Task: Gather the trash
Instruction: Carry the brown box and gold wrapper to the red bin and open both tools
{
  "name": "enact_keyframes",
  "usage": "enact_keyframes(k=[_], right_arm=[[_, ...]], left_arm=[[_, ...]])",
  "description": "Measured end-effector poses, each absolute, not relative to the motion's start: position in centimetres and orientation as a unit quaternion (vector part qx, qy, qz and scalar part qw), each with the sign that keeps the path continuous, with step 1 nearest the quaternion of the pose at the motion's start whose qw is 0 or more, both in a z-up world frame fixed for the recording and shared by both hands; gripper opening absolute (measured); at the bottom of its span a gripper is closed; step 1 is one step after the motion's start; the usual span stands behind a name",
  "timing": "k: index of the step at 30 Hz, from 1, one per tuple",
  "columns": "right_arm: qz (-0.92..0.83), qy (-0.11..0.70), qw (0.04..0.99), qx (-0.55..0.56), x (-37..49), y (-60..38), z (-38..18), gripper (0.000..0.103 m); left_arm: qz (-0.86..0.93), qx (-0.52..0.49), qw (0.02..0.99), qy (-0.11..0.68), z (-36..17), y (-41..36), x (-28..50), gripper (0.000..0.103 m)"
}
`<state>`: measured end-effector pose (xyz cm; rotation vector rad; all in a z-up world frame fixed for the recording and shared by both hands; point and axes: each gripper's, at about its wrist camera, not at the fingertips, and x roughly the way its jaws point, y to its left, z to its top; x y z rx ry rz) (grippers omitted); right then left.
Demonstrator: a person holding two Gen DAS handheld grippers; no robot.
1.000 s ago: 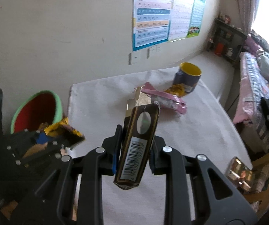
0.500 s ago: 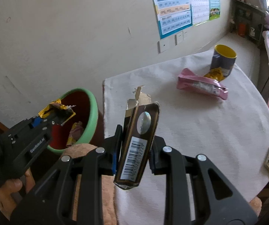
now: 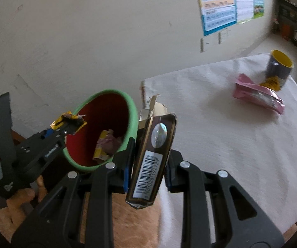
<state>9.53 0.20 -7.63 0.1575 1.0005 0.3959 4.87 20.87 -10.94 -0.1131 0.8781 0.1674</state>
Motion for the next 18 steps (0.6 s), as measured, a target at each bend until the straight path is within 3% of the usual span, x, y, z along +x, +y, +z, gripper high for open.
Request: enact_keyframes(k=[18], right_arm=[[0.289, 0.518, 0.802, 0.076, 14.9, 8.5, -11.5, 0.026]], left_arm=[[0.125, -0.105, 0.869, 0.466, -14.8, 25.6, 6.2, 0.023]])
